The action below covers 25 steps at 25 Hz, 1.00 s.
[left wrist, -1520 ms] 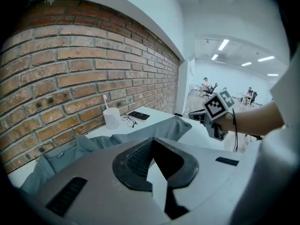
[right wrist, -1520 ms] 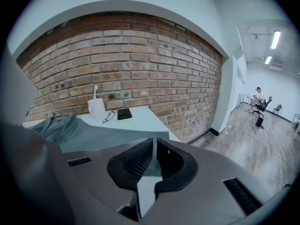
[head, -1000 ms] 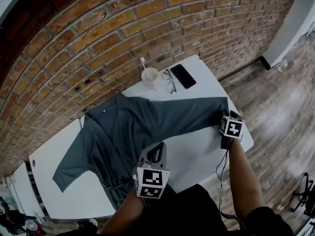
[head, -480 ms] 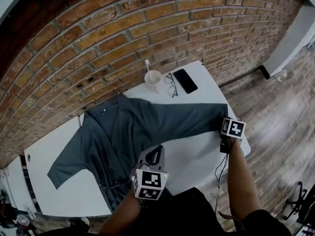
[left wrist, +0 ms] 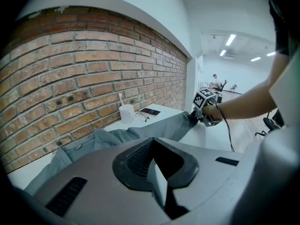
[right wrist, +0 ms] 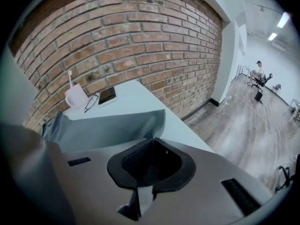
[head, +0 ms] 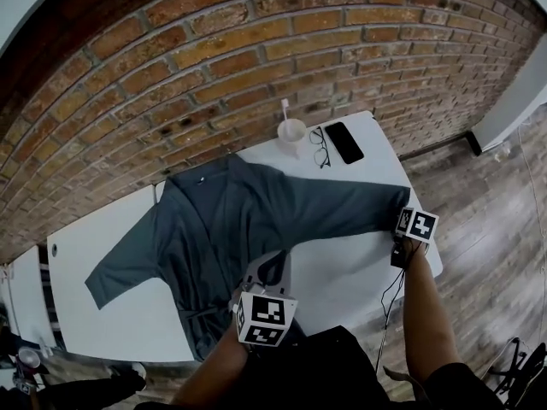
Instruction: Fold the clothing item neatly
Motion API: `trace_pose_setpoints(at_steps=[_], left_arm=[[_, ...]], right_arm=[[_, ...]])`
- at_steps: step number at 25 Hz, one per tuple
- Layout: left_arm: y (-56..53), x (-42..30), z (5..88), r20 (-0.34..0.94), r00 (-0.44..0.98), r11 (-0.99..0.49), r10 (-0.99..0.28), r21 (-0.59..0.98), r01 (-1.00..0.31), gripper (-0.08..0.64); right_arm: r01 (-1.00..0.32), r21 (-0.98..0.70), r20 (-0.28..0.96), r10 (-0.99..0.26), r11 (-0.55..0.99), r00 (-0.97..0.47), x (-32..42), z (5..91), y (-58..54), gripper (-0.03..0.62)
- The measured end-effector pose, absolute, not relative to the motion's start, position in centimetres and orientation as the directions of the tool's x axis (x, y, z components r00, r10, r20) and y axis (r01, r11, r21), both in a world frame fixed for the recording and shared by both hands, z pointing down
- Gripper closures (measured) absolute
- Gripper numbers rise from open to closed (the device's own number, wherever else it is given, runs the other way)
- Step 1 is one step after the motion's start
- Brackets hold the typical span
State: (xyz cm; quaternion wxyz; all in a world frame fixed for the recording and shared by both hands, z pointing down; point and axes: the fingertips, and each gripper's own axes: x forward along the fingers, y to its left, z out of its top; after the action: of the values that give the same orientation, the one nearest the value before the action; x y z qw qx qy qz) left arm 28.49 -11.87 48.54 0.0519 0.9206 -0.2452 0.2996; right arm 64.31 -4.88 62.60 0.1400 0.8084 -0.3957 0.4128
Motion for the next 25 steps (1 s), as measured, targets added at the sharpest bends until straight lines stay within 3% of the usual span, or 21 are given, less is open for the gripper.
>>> trace_pose_setpoints(at_steps=[6, 12, 19, 25], left_arm=[[-12.5, 25.0, 47.8, 0.556, 0.678, -0.836, -0.481, -0.057, -0.546, 0.565], [-13.6, 20.9, 47.0, 0.540, 0.652, -0.800, -0.532, -0.069, -0.596, 0.565], [-15.0, 14.3, 46.4, 0.526, 0.602, -0.734, -0.601, -0.066, -0.676, 0.565], [-15.7, 6.9, 46.5, 0.538, 0.526, -0.652, -0.658, -0.059, -0.756, 0.565]], right_arm=[[-0.824, -0.154, 0.598, -0.715, -0.545, 0.361, 59.9, 56.0, -9.7, 0.572], [-0.907, -0.173, 0.483, -0.836, -0.384, 0.262, 51.5, 50.0, -15.0, 0.572], [-0.956, -0.220, 0.410, -0.907, -0.194, 0.090, 39.7, 46.5, -21.1, 0.572], [-0.973, -0.229, 0.435, -0.897, -0.034, -0.071, 28.6, 47.8, -25.5, 0.572]])
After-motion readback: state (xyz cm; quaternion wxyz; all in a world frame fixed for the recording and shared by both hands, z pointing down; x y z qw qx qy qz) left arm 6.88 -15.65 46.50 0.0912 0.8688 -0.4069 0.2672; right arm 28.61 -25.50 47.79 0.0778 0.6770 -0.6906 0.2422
